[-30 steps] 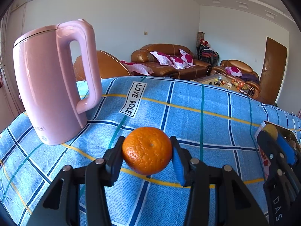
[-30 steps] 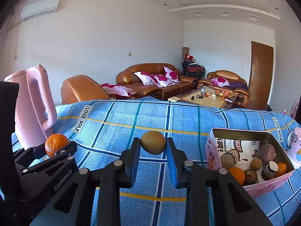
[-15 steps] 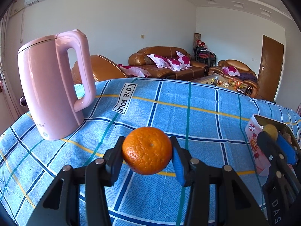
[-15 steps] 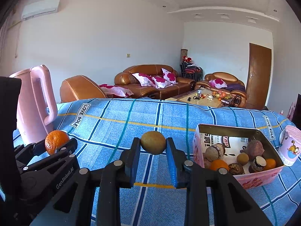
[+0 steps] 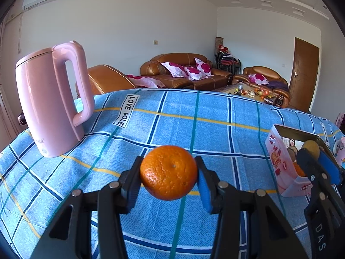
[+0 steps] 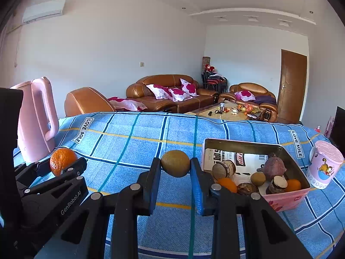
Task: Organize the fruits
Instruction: 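Carry the orange with the left tool while the right tool carries the kiwi over the tin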
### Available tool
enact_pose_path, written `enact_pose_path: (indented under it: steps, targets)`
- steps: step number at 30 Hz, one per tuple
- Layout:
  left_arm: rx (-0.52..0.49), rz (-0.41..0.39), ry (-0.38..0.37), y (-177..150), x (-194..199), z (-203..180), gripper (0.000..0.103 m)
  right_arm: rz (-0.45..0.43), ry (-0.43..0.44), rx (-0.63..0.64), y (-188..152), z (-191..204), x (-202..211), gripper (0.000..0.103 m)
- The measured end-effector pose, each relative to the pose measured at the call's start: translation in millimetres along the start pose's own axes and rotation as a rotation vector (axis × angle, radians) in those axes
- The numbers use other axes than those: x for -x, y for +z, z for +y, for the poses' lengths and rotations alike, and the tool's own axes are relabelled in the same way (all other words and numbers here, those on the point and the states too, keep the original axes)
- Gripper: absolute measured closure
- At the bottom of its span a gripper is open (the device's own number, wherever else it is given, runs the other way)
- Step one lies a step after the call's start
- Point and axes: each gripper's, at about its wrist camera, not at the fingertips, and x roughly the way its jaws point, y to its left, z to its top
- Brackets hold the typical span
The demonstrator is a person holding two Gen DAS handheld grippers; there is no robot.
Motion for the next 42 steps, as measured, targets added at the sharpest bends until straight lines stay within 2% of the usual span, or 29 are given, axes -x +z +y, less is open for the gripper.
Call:
enact_pose_path:
  steps: [42]
  targets:
    - [-0.173,-0.033,-0.132,-14,30,-144,0.055,-0.024,-0.180,-0.034,-8,-143,23,0.073]
